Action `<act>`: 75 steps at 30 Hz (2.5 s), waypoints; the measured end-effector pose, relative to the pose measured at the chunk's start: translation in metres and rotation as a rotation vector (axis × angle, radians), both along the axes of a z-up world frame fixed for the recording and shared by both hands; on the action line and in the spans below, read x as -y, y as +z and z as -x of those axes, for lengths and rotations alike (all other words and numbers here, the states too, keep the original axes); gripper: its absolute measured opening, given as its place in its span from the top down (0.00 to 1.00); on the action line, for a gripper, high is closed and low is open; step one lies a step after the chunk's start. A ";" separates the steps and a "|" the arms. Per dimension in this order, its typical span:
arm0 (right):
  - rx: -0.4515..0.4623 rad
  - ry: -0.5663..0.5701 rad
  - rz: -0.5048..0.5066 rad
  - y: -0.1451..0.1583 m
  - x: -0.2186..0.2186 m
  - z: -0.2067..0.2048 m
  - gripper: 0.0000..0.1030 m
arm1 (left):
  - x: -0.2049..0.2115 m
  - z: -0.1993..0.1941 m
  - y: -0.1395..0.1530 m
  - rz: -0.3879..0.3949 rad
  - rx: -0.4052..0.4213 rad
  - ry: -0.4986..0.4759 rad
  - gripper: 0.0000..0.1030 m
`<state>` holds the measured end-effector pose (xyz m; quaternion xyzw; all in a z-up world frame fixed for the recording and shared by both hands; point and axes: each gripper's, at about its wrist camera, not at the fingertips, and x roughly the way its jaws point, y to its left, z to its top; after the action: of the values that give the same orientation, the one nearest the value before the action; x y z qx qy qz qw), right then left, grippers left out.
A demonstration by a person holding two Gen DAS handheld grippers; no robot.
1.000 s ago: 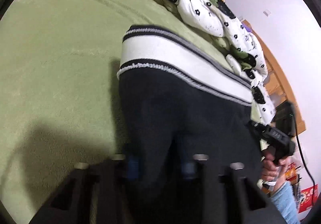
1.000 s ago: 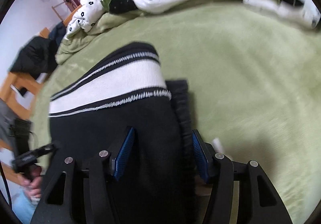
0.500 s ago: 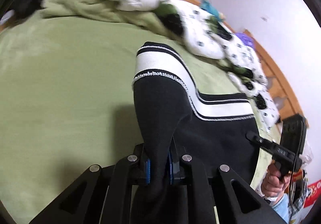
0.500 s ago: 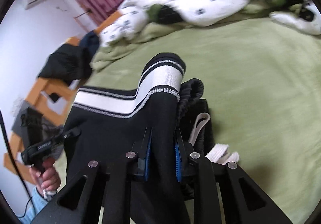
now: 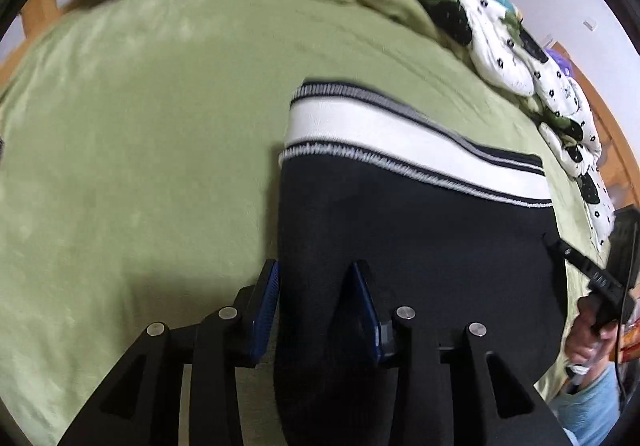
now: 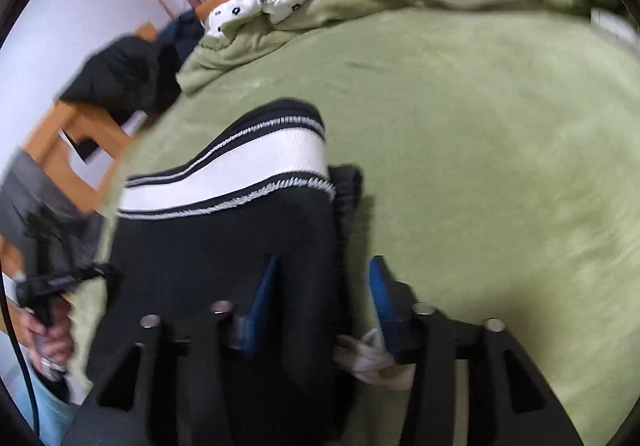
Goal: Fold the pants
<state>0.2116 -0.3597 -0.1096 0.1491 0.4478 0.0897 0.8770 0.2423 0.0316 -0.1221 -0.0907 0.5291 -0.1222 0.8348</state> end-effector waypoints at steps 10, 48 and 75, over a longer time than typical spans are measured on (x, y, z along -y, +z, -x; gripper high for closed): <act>0.049 -0.034 -0.006 0.007 -0.014 -0.044 0.84 | -0.030 0.011 0.016 0.061 0.073 0.077 0.55; 0.063 -0.007 0.221 0.007 -0.055 -0.028 0.68 | 0.062 0.001 -0.007 -0.133 0.110 -0.204 0.51; -0.116 -0.043 0.044 0.053 -0.039 0.147 0.68 | 0.032 0.210 -0.009 -0.309 0.225 -0.285 0.60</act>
<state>0.0648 -0.3206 -0.0564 0.1442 0.4963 0.0521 0.8545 0.0320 -0.0009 -0.1310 0.1278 0.4528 -0.1657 0.8667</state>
